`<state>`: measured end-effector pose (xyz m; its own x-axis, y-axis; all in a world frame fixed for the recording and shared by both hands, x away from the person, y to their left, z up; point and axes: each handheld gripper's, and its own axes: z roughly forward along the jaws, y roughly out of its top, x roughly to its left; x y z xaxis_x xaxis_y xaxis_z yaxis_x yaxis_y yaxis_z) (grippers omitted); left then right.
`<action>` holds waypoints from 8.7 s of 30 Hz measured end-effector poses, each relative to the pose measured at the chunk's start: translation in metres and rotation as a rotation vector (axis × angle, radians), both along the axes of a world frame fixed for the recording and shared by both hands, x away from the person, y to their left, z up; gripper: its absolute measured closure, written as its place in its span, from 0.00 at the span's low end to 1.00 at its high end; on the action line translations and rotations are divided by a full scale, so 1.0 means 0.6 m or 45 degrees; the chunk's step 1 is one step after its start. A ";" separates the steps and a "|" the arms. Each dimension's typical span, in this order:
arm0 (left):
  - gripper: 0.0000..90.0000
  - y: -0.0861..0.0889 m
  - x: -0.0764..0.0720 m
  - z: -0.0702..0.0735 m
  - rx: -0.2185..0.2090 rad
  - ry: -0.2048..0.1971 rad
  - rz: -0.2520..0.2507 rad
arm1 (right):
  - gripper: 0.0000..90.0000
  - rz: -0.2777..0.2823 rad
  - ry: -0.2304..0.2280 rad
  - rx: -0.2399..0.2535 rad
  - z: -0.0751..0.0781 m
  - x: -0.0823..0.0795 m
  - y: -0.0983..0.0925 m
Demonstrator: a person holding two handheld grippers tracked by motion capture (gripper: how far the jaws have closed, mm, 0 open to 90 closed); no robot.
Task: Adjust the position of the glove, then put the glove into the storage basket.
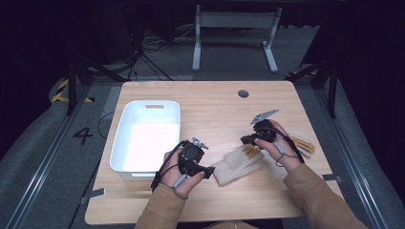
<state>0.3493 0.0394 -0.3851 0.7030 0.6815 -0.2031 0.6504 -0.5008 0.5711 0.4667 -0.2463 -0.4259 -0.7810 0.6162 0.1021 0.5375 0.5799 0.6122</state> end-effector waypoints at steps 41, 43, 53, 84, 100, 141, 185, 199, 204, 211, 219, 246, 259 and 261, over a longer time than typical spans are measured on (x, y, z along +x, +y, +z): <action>0.44 -0.031 0.027 0.002 -0.017 -0.009 -0.071 | 0.99 -0.023 0.126 -0.196 -0.010 -0.052 -0.038; 0.43 -0.030 0.028 0.003 -0.023 -0.008 -0.074 | 0.99 -0.023 0.135 -0.201 -0.009 -0.056 -0.039; 0.43 -0.034 0.033 0.005 -0.019 -0.012 -0.078 | 0.96 -0.069 0.086 -0.116 0.010 -0.066 -0.059; 0.43 -0.032 0.034 0.005 -0.013 -0.014 -0.077 | 0.58 -0.459 -0.221 0.065 0.047 -0.049 -0.209; 0.43 -0.032 0.033 0.001 -0.005 -0.002 -0.075 | 0.48 -0.524 -0.159 0.000 -0.005 -0.023 -0.231; 0.43 -0.030 0.033 0.000 -0.011 0.002 -0.070 | 0.75 -0.433 -0.204 -0.020 0.036 -0.041 -0.221; 0.43 -0.026 0.031 0.005 -0.017 -0.007 -0.066 | 0.76 0.005 -0.233 0.139 0.130 -0.128 -0.079; 0.43 -0.026 0.031 0.005 -0.016 -0.006 -0.068 | 0.75 0.098 -0.230 0.194 0.129 -0.145 -0.040; 0.43 -0.026 0.031 0.004 -0.016 -0.004 -0.068 | 0.75 0.116 -0.225 0.203 0.126 -0.148 -0.031; 0.43 -0.027 0.031 0.004 -0.016 -0.003 -0.071 | 0.75 0.151 -0.209 0.216 0.119 -0.151 -0.017; 0.43 -0.027 0.031 0.004 -0.016 -0.005 -0.066 | 0.75 0.198 -0.182 0.224 0.103 -0.153 0.003; 0.48 -0.041 0.032 -0.015 0.030 0.002 -0.092 | 0.74 0.217 -0.006 0.028 0.038 -0.135 0.025; 0.50 -0.046 0.030 -0.018 0.021 -0.021 -0.098 | 0.64 0.267 -0.059 -0.117 0.018 -0.138 0.037; 0.50 -0.046 0.030 -0.019 0.018 -0.039 -0.097 | 0.59 0.266 -0.074 -0.102 0.022 -0.139 0.035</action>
